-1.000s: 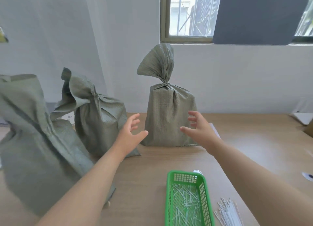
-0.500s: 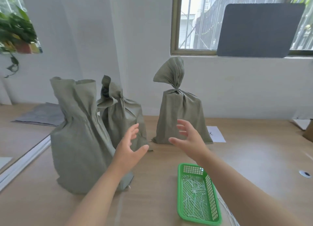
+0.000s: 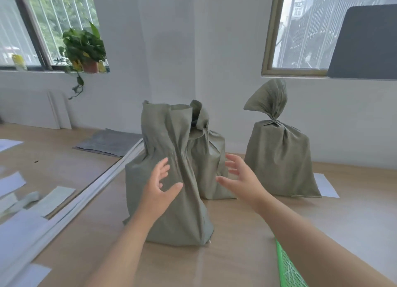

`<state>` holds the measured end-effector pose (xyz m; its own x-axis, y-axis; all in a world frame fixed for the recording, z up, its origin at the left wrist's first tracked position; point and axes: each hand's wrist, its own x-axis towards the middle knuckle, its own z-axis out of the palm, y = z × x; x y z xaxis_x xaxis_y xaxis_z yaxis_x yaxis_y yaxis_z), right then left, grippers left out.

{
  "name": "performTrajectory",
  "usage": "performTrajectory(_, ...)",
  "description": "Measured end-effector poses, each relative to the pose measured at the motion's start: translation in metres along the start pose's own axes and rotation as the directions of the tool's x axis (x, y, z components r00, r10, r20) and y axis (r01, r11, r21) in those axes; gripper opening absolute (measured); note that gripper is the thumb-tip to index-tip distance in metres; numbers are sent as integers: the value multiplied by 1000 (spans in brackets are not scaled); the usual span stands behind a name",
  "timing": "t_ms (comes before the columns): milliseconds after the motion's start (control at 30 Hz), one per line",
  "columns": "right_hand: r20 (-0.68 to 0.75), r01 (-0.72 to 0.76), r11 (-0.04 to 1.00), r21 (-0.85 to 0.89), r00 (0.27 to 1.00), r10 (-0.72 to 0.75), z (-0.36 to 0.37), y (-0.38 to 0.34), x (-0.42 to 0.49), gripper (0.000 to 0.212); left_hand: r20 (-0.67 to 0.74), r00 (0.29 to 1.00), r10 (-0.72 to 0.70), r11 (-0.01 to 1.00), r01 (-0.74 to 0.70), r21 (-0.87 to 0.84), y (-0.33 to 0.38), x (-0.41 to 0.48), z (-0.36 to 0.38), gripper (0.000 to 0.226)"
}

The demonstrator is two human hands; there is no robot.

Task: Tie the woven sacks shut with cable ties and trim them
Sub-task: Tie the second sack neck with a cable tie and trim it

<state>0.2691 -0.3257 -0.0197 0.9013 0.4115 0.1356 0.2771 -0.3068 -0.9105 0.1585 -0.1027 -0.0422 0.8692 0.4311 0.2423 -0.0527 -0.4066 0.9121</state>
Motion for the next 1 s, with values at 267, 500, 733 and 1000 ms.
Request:
performTrajectory(267,-44,-72,996,-61,997,69,105,-27,53,85,58,998,-17,999,19,-29,-56,65,-94,75)
performTrajectory(500,-118,-181,982,-54,978,173,145,-26,83,104,188,977,-105,994,108,-5,-77,132,-119,97)
performTrajectory(733,-139,-200,977,-72,972,189,156,-9,100,83,360,912,-197,980,172,100,-75,162,-110,123)
performTrajectory(1000,-151,-138,983,-123,981,119,170,-21,84,7,328,930,-169,982,130,138,-81,159,-109,71)
